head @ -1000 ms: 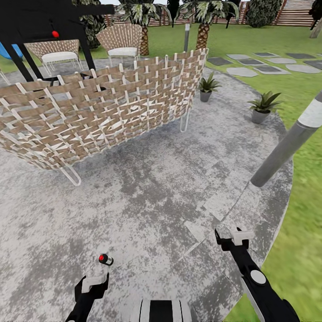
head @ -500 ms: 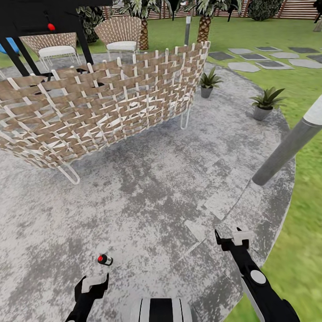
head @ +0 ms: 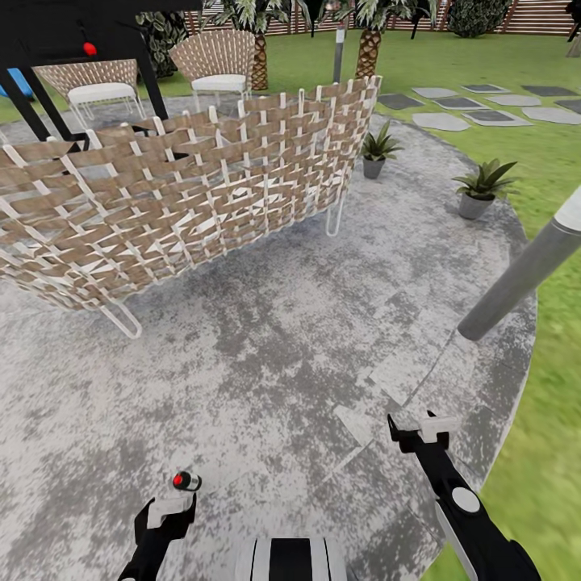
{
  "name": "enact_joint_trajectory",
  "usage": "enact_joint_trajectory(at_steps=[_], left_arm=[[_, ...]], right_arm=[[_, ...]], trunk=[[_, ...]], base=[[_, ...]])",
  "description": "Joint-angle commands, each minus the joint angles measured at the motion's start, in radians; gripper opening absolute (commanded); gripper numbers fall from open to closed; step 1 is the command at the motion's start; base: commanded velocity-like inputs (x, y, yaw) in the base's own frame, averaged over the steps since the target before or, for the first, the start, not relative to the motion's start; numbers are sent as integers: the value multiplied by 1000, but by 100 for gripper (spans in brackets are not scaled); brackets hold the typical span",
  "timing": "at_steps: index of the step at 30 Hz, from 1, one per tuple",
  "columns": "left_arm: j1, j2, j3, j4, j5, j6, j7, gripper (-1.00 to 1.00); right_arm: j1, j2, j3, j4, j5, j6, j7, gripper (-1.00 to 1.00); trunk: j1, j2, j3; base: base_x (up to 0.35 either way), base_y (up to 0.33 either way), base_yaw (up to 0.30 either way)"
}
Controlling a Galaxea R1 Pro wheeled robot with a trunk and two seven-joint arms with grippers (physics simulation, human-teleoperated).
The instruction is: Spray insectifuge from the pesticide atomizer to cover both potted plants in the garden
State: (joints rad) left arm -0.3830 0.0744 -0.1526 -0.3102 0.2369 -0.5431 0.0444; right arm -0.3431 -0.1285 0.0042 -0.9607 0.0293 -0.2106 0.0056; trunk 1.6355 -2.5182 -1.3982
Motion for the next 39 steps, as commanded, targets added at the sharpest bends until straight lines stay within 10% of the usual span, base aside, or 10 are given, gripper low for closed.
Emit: enact_joint_trajectory(at_steps=[1, 39], left_arm=[[0, 1, -8, 1, 7, -3, 5, 100], [0, 1, -8, 0, 6, -2, 5, 100]], right_arm=[[0, 0, 0, 0, 3, -3, 1, 100], [0, 0, 0, 0, 2, -3, 1, 100]], trunk=[[0, 0, -1], [0, 0, -1]], base=[[132, 0, 0], [28, 0, 0]])
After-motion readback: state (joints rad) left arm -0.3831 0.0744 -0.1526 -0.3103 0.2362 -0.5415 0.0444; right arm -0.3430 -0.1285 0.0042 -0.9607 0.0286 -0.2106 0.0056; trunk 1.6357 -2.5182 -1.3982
